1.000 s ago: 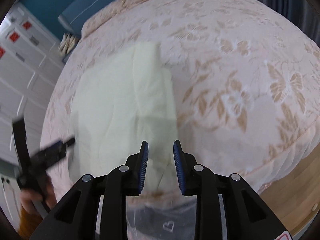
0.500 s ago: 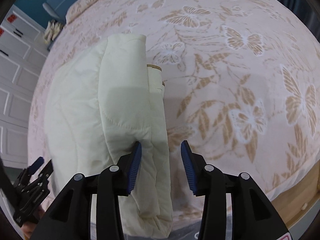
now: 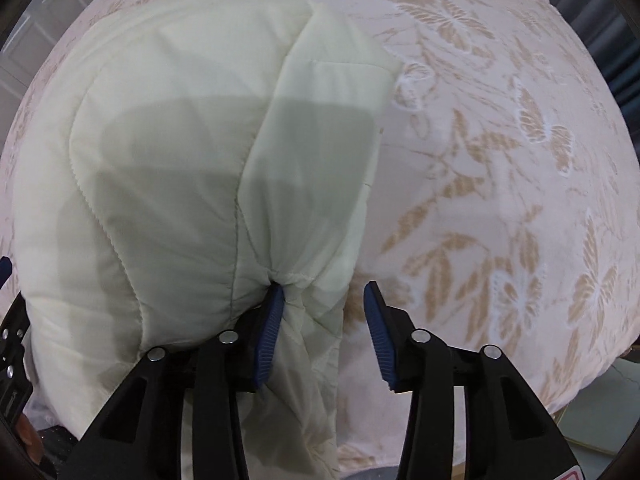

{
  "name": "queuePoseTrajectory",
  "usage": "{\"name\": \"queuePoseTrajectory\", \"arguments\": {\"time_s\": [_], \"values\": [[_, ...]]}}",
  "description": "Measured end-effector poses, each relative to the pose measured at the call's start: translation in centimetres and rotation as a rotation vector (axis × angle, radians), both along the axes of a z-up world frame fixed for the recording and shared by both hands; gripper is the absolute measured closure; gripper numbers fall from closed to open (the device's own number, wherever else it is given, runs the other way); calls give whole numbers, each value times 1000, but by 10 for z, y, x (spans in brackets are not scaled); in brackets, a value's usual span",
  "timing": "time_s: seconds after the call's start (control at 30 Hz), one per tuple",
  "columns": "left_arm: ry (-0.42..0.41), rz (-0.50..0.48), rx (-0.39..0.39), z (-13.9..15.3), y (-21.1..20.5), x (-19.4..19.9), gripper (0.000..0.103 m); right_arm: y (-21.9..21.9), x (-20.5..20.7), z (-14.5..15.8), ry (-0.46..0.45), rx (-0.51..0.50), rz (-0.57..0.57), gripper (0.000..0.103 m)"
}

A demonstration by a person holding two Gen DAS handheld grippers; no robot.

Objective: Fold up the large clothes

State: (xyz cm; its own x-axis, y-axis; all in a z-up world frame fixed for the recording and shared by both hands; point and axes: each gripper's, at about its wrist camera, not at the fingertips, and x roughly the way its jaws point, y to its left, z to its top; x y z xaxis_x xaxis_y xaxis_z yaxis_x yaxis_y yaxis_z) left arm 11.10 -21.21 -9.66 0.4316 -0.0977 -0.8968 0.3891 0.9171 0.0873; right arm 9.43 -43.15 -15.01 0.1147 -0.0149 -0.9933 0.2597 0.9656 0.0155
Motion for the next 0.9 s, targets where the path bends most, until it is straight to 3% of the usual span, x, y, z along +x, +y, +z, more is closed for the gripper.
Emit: {"name": "queuePoseTrajectory", "arguments": {"time_s": [0.13,0.23,0.27,0.33,0.4,0.43,0.5,0.57,0.7,0.8,0.9], "values": [[8,-2,-30,-3,3,5,29,-4,5,-6,1,33,9,61],[44,11,-81,-5,11,13,25,-17,11,-15,-5,112,4,61],[63,17,-102,-6,14,16,24,-21,11,-16,-9,139,4,72],[85,21,-122,-6,15,19,24,-25,11,-15,-22,174,8,80],[80,7,-119,-2,13,17,31,-15,13,-2,-31,82,62,90],[71,-10,-108,1,10,15,39,-10,10,6,-41,37,82,92],[27,-37,-54,6,5,9,44,0,4,30,-98,-60,96,94],[-2,-54,-21,6,3,6,43,0,-1,35,-123,-85,69,94],[2,-70,-53,5,-2,4,40,6,0,-19,-52,-141,36,95],[-25,-67,-3,4,-9,2,41,17,9,-17,-42,-205,37,93],[-17,-52,0,2,-7,3,41,17,7,2,-63,-212,28,92]]}}
